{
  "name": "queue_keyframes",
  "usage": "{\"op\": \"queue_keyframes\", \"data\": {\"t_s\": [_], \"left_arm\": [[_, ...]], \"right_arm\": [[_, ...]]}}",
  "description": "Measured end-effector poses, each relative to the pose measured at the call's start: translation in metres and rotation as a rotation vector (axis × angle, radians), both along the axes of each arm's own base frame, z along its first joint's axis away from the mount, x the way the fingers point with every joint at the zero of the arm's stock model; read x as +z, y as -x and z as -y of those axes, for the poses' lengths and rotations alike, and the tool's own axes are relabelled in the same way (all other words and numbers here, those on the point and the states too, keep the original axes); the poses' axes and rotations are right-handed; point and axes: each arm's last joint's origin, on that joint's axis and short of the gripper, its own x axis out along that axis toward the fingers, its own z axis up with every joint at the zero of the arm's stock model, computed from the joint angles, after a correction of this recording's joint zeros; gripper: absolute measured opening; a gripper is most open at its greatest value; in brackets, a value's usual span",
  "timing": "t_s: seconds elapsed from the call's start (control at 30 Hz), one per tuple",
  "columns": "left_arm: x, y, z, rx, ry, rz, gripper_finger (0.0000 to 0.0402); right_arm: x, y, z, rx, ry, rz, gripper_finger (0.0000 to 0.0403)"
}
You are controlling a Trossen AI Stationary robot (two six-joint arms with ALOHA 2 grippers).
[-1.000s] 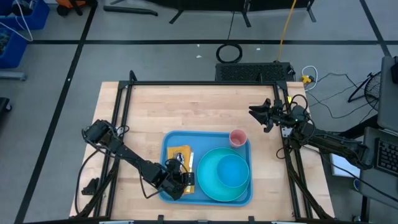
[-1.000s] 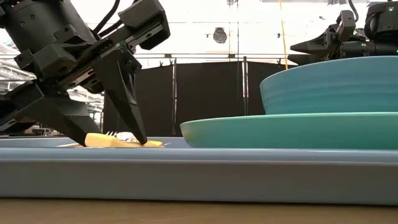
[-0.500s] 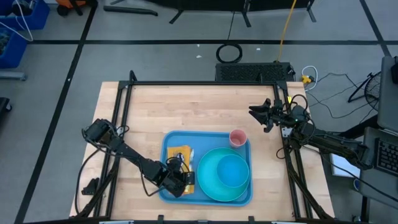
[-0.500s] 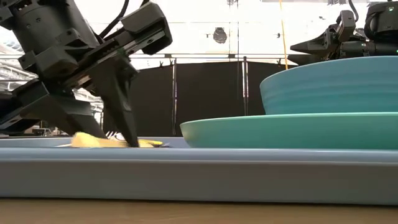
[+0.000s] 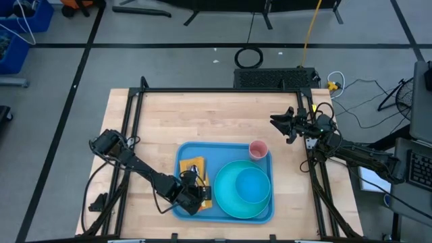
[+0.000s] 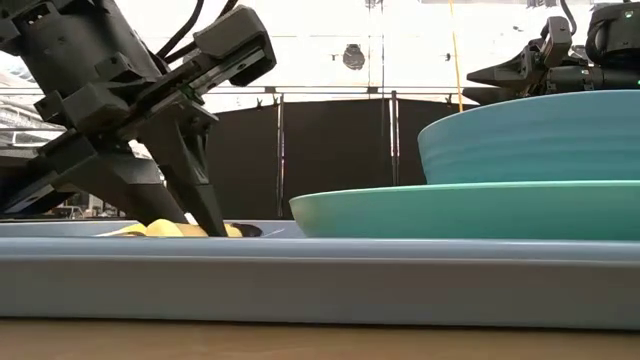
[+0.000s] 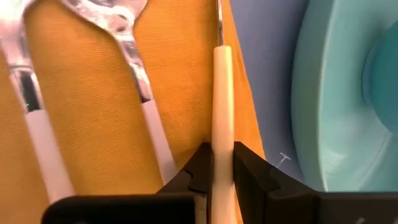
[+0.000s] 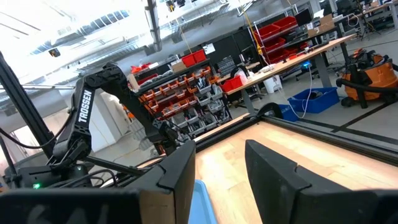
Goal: Set up tray
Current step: Put the yellow knife on the yellow napkin to the right of the orange fork on the blue tray
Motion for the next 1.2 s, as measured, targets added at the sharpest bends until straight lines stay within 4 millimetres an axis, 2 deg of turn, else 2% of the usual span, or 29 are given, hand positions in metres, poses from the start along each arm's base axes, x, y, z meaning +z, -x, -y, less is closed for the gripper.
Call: {"op": "queue_keyframes", "data": {"t_s": [0.37,0.8,1.2], "left_arm": [[0.004,-0.005,0.005,-0.025,-0.023,0.095,0.004],[0.005,0.006,0.016,0.17,-0.043,0.193,0.004],[0.002,0.006,0.02,0.203,-0.022,0.209,0.004]], "right_arm": [[0.0,0.0,0.0,0.0,0.0,0.0,0.013],[0.0,0.0,0.0,0.0,0.0,0.0,0.013],[0.0,0.0,0.0,0.005,-0.029,0.007,0.013]]}}
